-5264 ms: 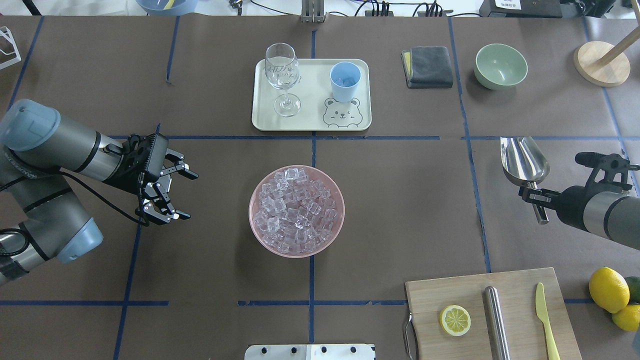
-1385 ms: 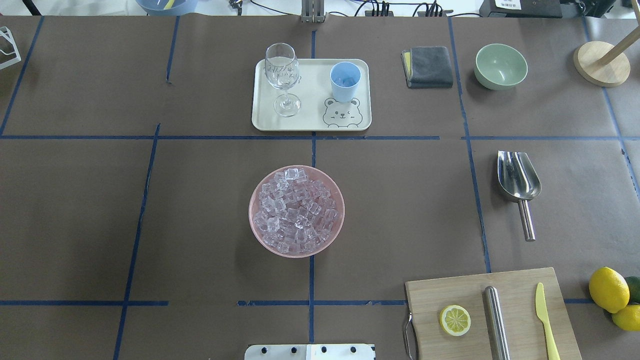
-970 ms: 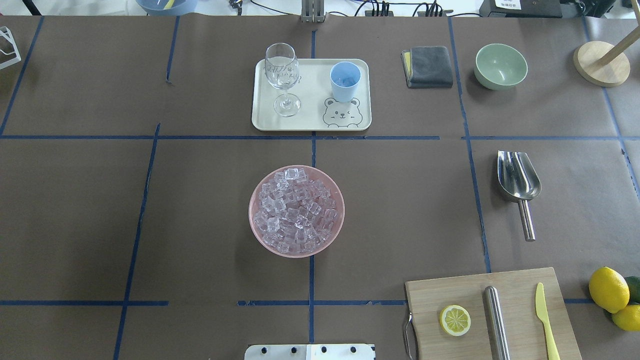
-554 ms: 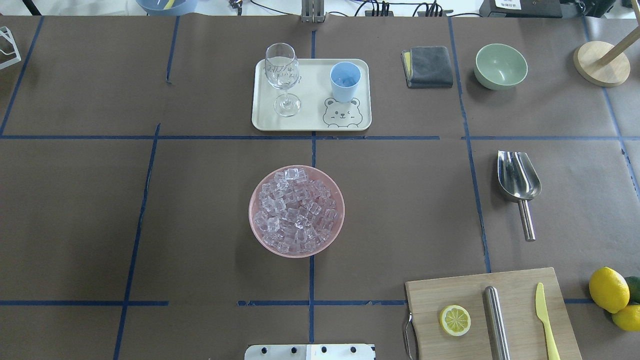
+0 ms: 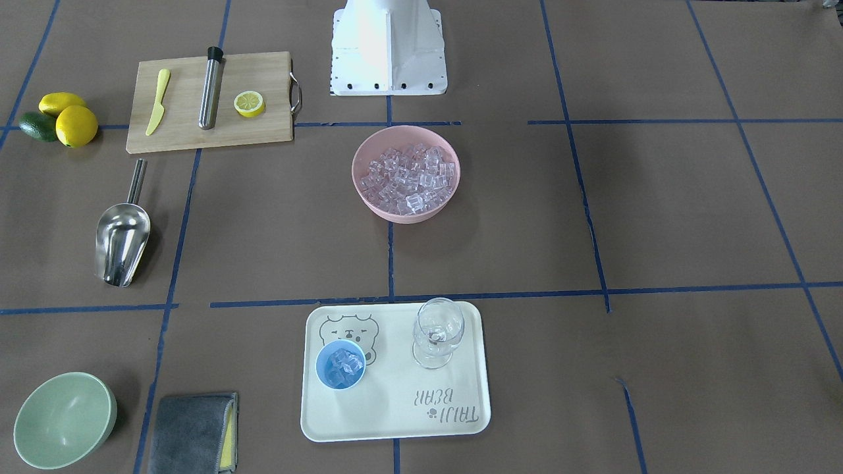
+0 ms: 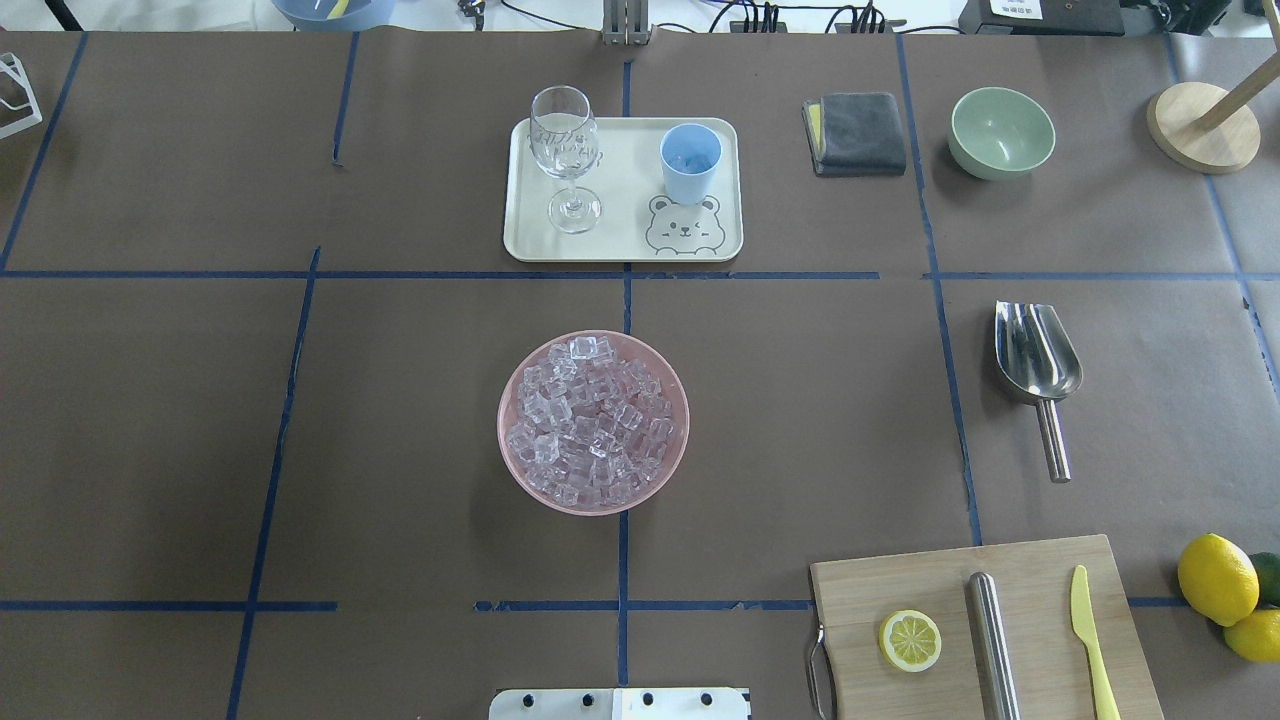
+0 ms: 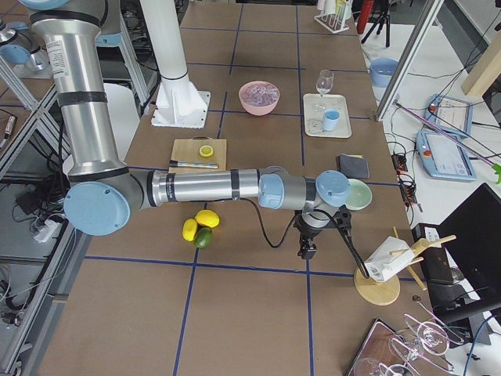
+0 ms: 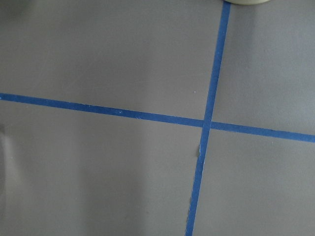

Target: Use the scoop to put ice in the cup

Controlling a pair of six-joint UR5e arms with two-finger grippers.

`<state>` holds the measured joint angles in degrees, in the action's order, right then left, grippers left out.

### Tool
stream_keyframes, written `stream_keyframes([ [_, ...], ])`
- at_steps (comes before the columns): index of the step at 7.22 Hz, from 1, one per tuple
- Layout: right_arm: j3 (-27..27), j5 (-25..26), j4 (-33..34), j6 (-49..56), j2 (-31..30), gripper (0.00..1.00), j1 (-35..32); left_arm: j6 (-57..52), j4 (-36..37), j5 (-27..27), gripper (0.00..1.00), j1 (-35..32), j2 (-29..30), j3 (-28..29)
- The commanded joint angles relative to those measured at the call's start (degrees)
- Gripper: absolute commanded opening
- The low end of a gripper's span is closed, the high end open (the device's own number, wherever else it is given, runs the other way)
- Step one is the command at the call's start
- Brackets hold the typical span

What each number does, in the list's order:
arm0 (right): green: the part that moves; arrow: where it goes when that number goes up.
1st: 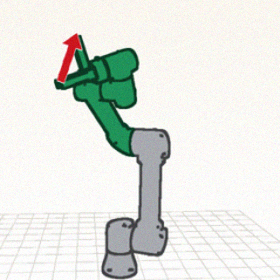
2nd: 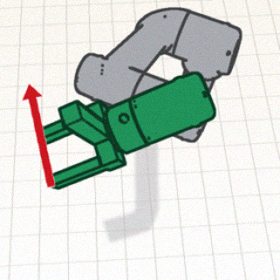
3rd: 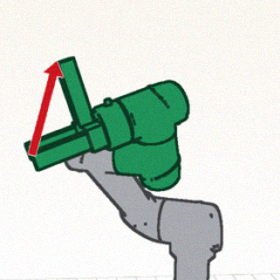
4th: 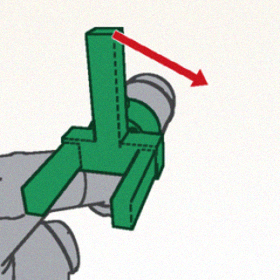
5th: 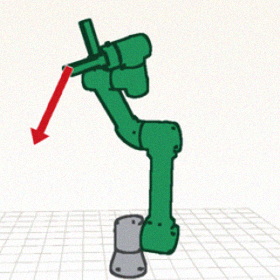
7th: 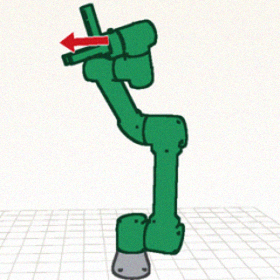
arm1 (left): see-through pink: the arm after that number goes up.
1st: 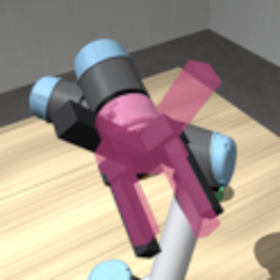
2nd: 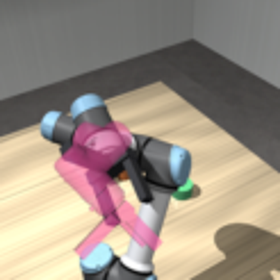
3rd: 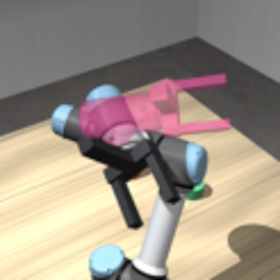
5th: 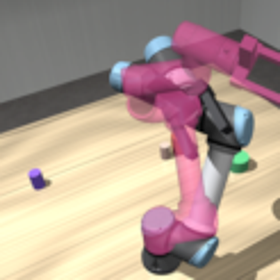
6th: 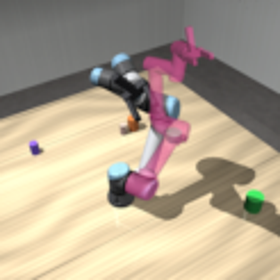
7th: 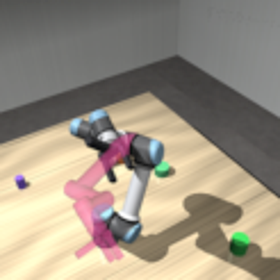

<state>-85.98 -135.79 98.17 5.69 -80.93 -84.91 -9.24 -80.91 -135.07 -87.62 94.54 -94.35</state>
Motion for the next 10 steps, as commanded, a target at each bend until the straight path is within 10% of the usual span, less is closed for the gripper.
stream_keyframes([
  [1, -0.9, 0.0, 0.0, -0.1, -0.2, 1.0, -0.1, 0.2, 0.1, 0.1, 1.0, 0.0, -0.1, 1.3],
  [10, -6.3, 4.7, -6.8, -2.3, -5.4, 1.0, 0.1, 8.7, -6.2, 2.2, 1.0, -0.3, 0.3, 3.2],
])
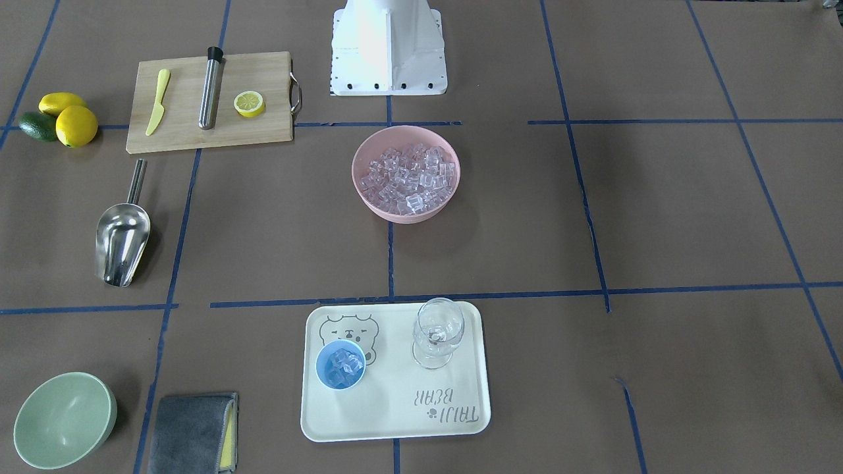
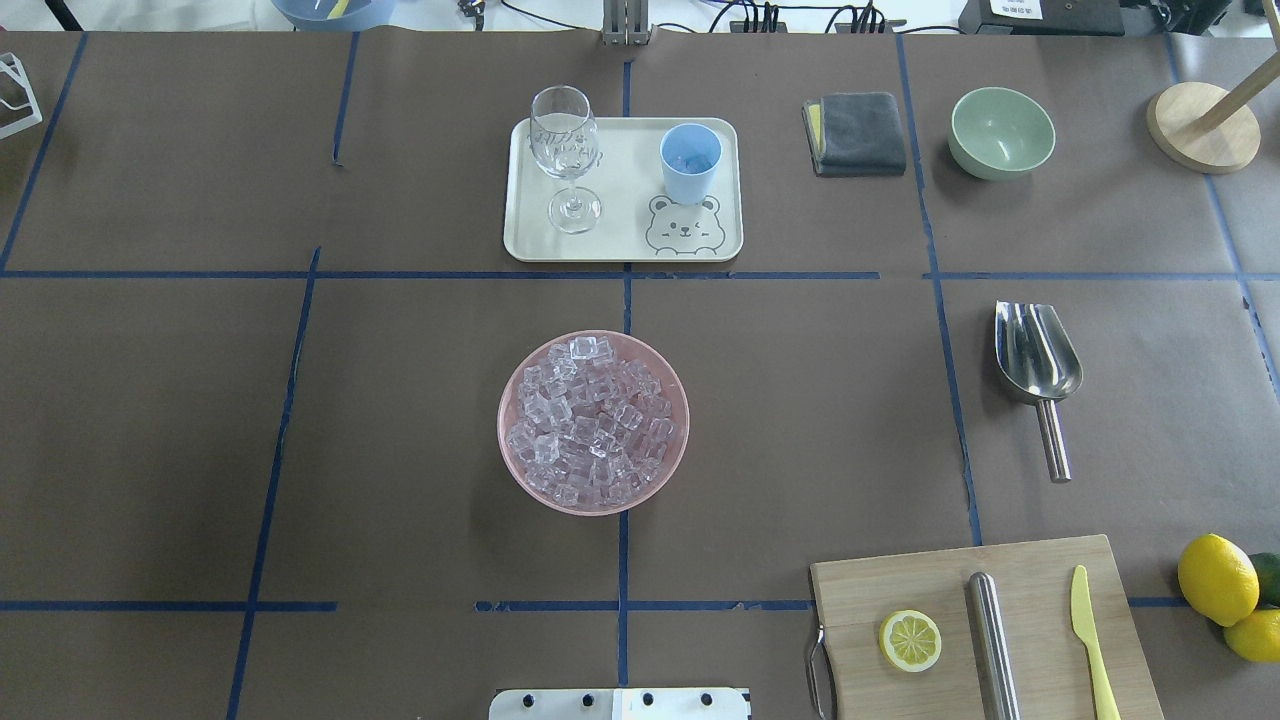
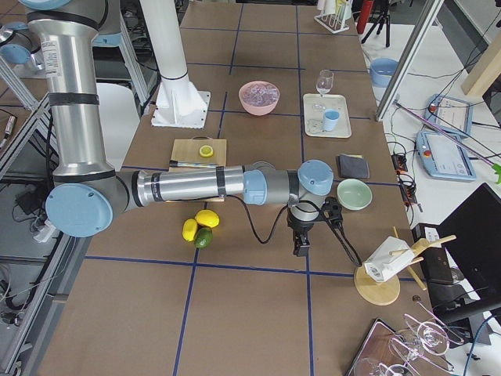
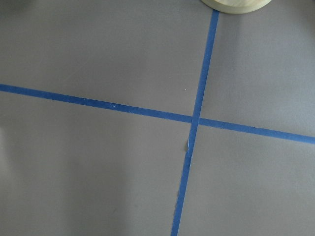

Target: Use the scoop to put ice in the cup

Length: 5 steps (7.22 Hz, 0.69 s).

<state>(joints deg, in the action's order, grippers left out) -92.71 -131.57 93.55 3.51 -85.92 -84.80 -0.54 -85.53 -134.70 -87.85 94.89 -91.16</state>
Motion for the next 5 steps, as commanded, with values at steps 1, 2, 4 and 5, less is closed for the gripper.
stream_keyframes([
  [1, 0.6, 0.5, -2.3, -0.7, -0.3, 1.0, 0.1, 0.1, -2.3, 2.2, 1.0, -0.2, 0.0, -0.1],
  [2, 0.7, 0.6, -3.9, -1.3, -0.5, 1.0, 0.1, 0.1, -2.3, 2.2, 1.0, -0.4, 0.0, -0.1],
  [4, 0.0, 0.9, -6.0, -5.6, 0.0, 1.0, 0.0, 0.0, -2.3, 2.2, 1.0, -0.4, 0.0, 0.0],
  [5, -1.1, 0.7, -6.0, -8.3, 0.0, 1.0, 0.1, 0.0, -2.2, 2.2, 1.0, -0.4, -0.1, 0.0],
])
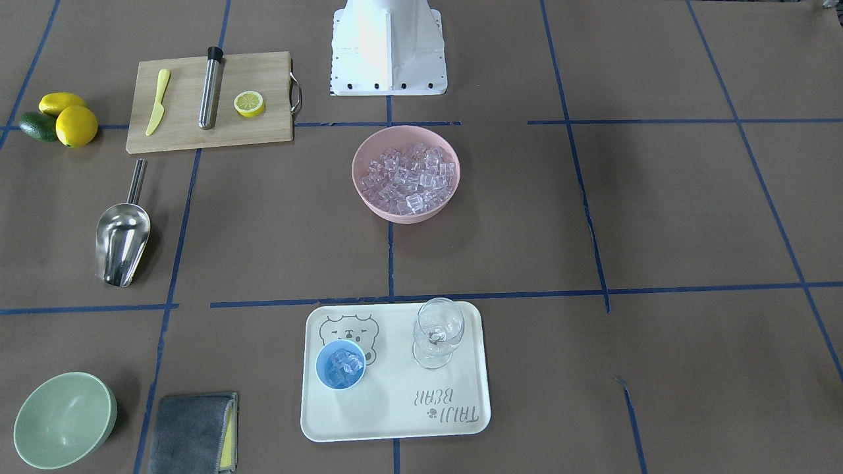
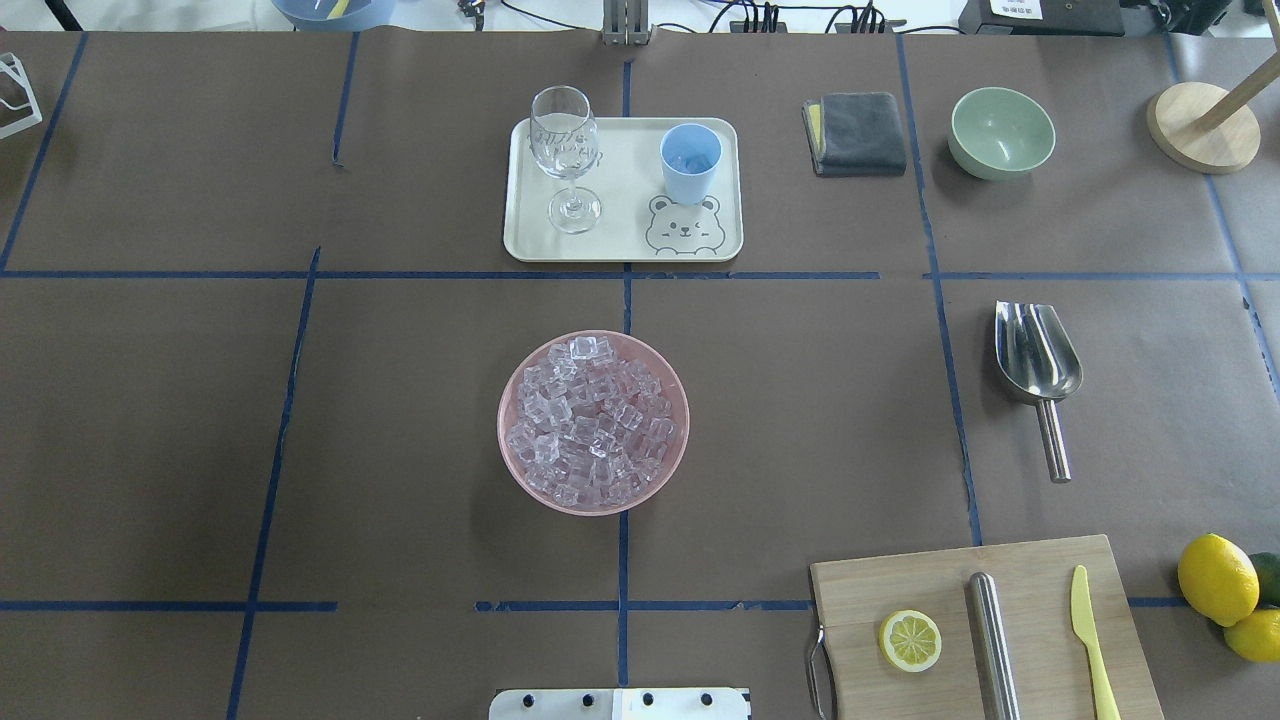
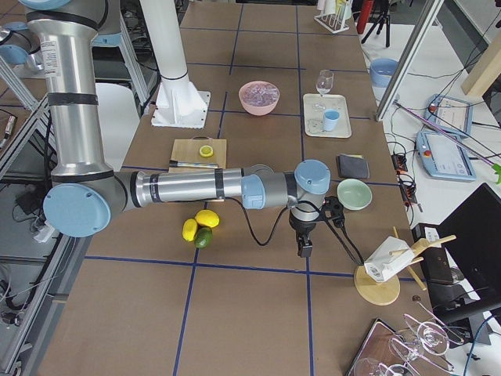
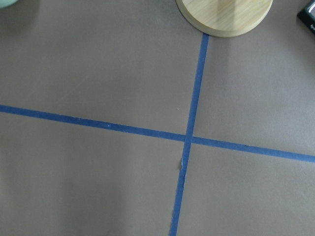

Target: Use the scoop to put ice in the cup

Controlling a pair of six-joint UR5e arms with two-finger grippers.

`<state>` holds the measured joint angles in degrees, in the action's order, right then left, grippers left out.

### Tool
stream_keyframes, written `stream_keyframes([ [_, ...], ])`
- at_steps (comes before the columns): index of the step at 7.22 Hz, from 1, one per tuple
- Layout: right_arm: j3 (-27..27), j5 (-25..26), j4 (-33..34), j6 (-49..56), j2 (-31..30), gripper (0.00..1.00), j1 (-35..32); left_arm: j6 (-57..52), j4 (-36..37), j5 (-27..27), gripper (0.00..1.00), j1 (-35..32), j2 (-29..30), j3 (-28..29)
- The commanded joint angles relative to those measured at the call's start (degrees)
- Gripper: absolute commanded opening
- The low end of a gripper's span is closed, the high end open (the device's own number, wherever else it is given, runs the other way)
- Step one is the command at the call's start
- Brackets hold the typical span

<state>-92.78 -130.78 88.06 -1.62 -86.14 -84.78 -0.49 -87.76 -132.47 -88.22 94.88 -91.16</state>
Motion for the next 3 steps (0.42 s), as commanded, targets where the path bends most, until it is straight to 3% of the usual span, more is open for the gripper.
stream_keyframes([
  [1, -1.7, -0.1, -0.5, -3.6, 0.2, 1.0, 0.1, -0.1, 0.0, 0.1, 1.0, 0.0, -0.1, 0.0],
  [3, -2.6, -0.2, -0.5, -3.8, 0.4, 1.0, 0.1, -0.1, 0.0, 0.0, 1.0, 0.0, 0.7, 0.2],
])
